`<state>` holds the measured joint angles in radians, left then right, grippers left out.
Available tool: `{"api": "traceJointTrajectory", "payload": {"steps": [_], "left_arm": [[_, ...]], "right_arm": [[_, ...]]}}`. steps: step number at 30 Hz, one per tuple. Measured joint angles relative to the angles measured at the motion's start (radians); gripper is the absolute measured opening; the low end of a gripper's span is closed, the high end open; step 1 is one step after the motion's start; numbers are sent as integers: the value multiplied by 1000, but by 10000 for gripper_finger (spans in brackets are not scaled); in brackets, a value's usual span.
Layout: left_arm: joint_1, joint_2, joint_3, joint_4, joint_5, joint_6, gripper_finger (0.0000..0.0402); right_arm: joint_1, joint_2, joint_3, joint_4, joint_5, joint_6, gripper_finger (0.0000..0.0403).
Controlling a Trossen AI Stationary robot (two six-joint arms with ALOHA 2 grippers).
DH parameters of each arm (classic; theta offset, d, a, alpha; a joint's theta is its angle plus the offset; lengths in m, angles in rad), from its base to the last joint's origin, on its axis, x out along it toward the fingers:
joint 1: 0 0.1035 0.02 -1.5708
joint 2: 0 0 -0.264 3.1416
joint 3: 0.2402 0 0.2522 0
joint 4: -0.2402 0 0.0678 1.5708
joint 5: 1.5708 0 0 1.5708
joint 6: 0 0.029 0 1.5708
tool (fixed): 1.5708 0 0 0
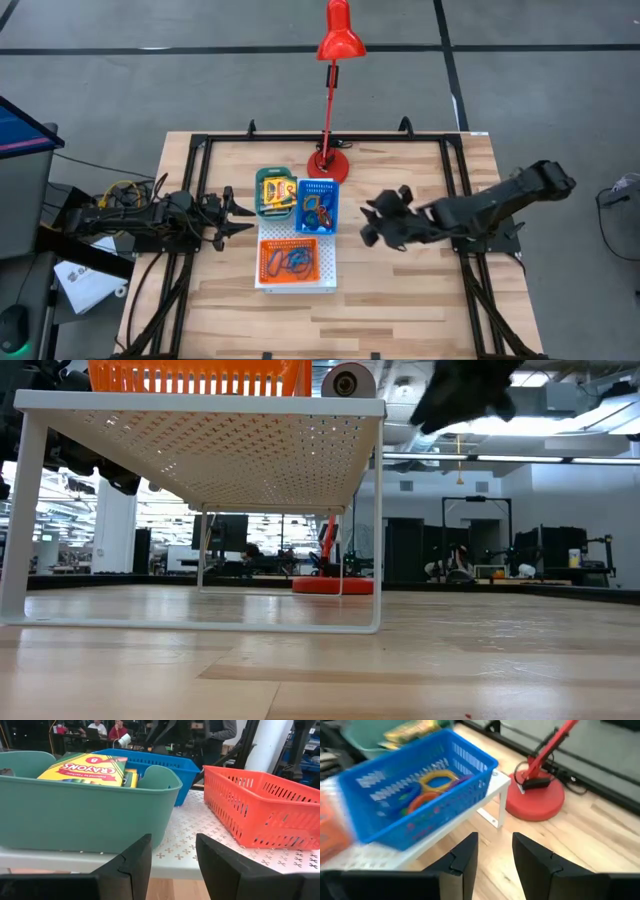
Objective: Pick & Place Office Desk Supplies
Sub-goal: Return to Home Position
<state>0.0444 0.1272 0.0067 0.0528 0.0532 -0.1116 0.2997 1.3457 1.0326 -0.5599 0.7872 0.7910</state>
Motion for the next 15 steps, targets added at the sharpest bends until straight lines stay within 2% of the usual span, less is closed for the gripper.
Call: {"api": "traceJointTrajectory", "payload": {"steps": [5, 8, 15], "left_arm": [[0, 0, 0, 0, 0, 1, 149], [0, 0, 0, 0, 0, 1, 149], [0, 0, 0, 0, 0, 2, 149]], "right_arm": [[100, -109, -72, 24, 78, -37, 118], [136, -164, -178, 181, 53, -115, 118], [132, -200, -529, 940, -316, -469, 118]]}}
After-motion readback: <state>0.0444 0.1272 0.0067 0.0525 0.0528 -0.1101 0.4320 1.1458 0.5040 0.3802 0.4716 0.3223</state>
